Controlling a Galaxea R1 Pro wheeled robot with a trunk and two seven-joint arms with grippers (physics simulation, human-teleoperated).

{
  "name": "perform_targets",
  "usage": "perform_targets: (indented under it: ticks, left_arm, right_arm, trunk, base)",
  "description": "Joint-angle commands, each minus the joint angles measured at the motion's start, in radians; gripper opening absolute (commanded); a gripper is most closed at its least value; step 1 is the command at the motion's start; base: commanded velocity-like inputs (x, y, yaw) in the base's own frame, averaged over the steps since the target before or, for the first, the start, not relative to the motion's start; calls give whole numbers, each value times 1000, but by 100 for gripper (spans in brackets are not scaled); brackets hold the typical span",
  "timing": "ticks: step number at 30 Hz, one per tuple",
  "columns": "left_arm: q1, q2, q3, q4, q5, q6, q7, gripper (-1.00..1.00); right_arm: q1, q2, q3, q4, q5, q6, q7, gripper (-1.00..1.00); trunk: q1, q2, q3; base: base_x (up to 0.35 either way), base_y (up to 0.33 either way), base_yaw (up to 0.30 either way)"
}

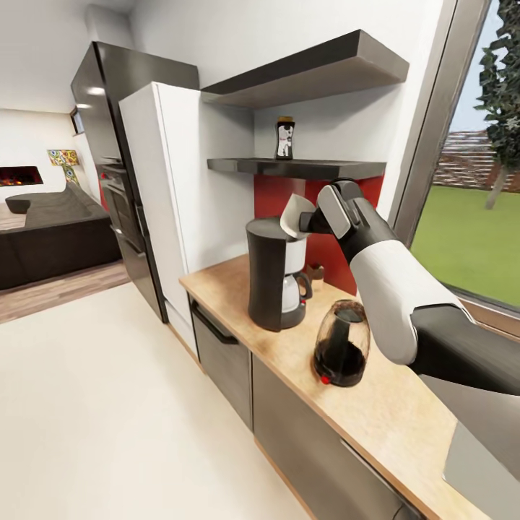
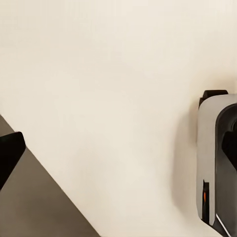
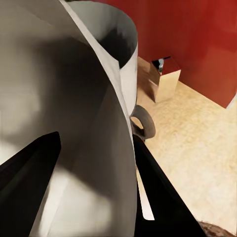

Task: Set up a coffee station on the kitchen countertop: keep the coffee maker on the countertop, move the bottle of coffee from the kitchen shelf to the counter next to the coffee maker, place a paper coffee filter on top of the coffee maker, put the saucer next to the coffee maker with the coffee cup on the saucer, and place the electric kettle next to the coffee maker.

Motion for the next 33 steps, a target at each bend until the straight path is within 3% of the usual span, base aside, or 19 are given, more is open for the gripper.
perform_targets:
  ticks: [1,9,15,26,33]
  left_arm:
    - [0,-1,8,-2,-11,-1,1,100]
    - [0,1,8,-2,-10,-2,0,100]
    - [0,-3,8,-2,-10,-2,0,100]
    - [0,-5,8,-2,-11,-2,1,100]
    - [0,-5,8,-2,-11,-2,0,100]
  right_arm:
    - [-1,0,1,-1,-10,2,-9,-100]
    - [-1,-28,2,2,-13,2,-9,-100]
    - [0,-30,3,3,-15,2,-9,-100]
    - [0,-28,3,5,-15,0,-8,-100]
    - [-1,-30,3,3,-15,0,-8,-100]
  trunk:
    - [1,-2,-2]
    - [1,-2,-2]
    - [1,-2,-2]
    - [1,-2,-2]
    - [1,-2,-2]
  base:
    - [110,0,0]
    - [38,0,0]
    - [139,56,-26]
    - [35,10,-194]
    - [229,49,-61]
